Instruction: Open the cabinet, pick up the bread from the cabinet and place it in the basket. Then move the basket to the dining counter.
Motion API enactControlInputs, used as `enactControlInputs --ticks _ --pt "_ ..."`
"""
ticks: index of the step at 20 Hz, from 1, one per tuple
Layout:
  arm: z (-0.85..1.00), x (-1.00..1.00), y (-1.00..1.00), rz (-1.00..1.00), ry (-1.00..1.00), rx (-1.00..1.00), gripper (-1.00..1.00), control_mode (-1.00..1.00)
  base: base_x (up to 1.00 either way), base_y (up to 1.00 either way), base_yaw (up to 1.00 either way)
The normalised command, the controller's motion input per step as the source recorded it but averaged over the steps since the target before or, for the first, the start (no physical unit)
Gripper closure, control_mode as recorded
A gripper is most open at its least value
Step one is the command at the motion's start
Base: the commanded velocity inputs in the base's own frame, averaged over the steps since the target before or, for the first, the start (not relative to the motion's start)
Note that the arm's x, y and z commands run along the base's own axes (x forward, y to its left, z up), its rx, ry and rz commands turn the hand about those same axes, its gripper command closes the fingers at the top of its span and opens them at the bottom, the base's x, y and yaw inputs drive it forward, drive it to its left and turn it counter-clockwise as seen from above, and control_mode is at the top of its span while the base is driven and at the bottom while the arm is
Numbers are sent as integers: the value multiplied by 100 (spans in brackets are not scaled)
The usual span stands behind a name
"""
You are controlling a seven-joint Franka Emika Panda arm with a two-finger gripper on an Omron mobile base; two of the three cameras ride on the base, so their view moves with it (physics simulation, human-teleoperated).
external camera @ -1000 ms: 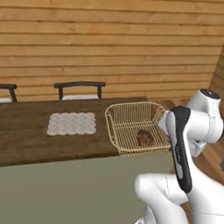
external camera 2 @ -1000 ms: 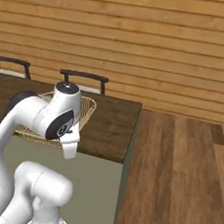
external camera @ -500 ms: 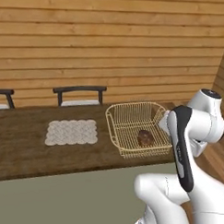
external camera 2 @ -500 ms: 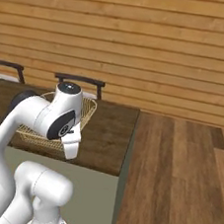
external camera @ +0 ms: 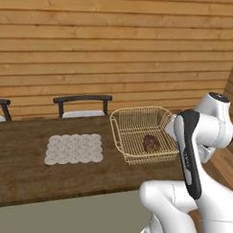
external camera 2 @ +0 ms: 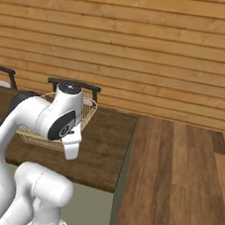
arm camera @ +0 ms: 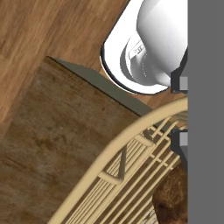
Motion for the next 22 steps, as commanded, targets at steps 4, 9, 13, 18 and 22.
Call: enactControlInputs --ticks 4,9,13,18,22 --pt "0 19 0 0 0 0 100 -100 40 0 0" --pt "0 79 -2 10 0 0 100 -100 0 0 0" --pt "0 86 -3 10 0 0 100 -100 0 0 0" --pt "-36 98 -7 0 9 0 100 -100 0 0 0" --pt "-68 100 -33 0 20 0 100 -100 0 0 0"
